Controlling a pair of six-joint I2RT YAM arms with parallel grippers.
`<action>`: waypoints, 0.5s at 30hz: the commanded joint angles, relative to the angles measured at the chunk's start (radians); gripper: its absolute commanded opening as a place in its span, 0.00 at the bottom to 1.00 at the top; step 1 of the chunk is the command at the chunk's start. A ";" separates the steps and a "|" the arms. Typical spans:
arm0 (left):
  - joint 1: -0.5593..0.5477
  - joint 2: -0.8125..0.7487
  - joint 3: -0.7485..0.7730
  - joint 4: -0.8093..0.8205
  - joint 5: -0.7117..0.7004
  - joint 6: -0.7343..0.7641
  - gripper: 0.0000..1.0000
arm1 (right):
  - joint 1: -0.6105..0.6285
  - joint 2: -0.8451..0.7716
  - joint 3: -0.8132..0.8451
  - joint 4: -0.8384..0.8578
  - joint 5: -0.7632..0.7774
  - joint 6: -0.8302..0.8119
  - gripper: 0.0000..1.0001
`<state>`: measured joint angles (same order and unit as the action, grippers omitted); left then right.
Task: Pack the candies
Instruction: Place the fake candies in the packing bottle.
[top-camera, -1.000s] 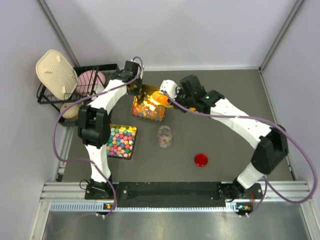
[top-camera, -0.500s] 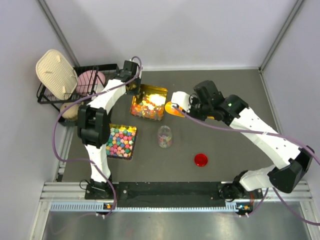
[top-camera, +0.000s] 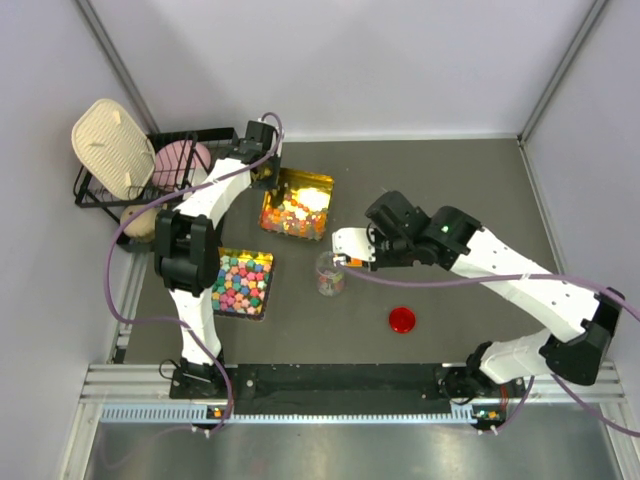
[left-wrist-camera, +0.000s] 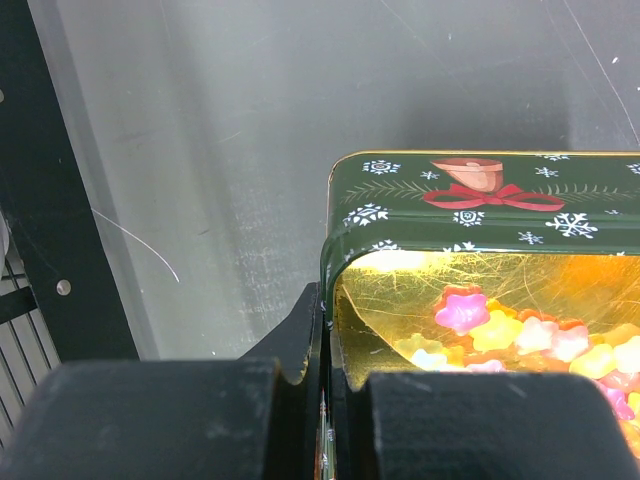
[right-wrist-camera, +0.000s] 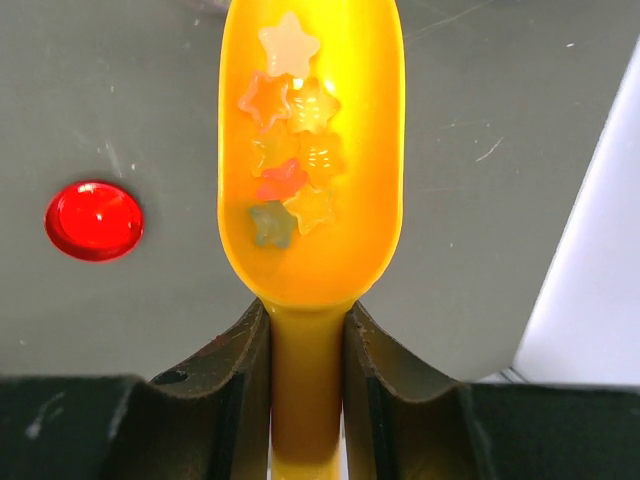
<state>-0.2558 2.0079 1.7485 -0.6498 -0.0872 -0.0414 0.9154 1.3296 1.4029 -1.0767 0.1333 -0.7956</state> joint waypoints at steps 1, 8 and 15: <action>0.004 -0.029 0.023 0.041 0.017 -0.009 0.00 | 0.033 0.054 0.060 -0.043 0.069 -0.050 0.00; 0.004 -0.031 0.017 0.044 0.017 -0.009 0.00 | 0.077 0.112 0.116 -0.081 0.094 -0.070 0.00; 0.004 -0.029 0.016 0.042 0.023 -0.009 0.00 | 0.088 0.140 0.136 -0.085 0.130 -0.083 0.00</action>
<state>-0.2558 2.0079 1.7485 -0.6498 -0.0872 -0.0410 0.9905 1.4628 1.4822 -1.1576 0.2161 -0.8623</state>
